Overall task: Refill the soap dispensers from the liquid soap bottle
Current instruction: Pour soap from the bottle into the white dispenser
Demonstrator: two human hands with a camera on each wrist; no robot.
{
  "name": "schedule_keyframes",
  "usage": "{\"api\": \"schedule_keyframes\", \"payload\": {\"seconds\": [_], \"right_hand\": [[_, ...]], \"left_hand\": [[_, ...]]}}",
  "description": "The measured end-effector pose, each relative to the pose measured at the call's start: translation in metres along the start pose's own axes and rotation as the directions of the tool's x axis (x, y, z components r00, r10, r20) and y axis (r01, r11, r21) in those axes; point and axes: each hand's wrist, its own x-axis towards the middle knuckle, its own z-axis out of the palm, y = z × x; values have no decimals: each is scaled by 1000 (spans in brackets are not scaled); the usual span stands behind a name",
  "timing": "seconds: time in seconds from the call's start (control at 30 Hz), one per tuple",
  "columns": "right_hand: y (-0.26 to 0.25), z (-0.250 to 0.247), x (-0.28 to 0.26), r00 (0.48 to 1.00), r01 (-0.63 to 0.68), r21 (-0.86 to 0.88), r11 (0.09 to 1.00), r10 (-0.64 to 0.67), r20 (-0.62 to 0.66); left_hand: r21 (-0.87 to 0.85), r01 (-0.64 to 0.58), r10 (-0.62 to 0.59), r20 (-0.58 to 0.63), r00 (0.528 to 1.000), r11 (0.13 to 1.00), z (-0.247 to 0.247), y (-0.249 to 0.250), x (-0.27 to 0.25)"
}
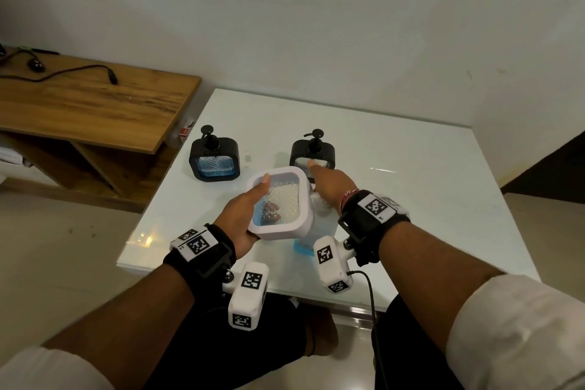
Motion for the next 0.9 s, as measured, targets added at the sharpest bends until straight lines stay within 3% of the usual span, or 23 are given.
{"api": "schedule_keyframes", "payload": {"seconds": [0.13,0.3,0.37,0.53,0.77,0.9], "right_hand": [[3,1,1,999,-14,35,999,15,-39],[4,-6,-1,999,21,245,969,-32,43],[3,-6,-3,999,25,233,972,-35,37],[2,1,-4,1000,3,14,1000,-3,-12],[4,-8,-4,998,-18,269,963,2,62],[1,-2,-3,1000,6,183,983,-8,12]], "left_hand": [[0,1,-1,-10,1000,1000,1,0,-1],[-19,-15,15,30,999,1000,1,-1,-3],[-18,-23,23,27,999,1000,0,-1,-3],[-1,-6,6,16,1000,1000,0,0,-2],[4,-14,13,10,1000,1000,3,0,-5],[5,2,-3,23,1000,1000,1,1,-3]]}}
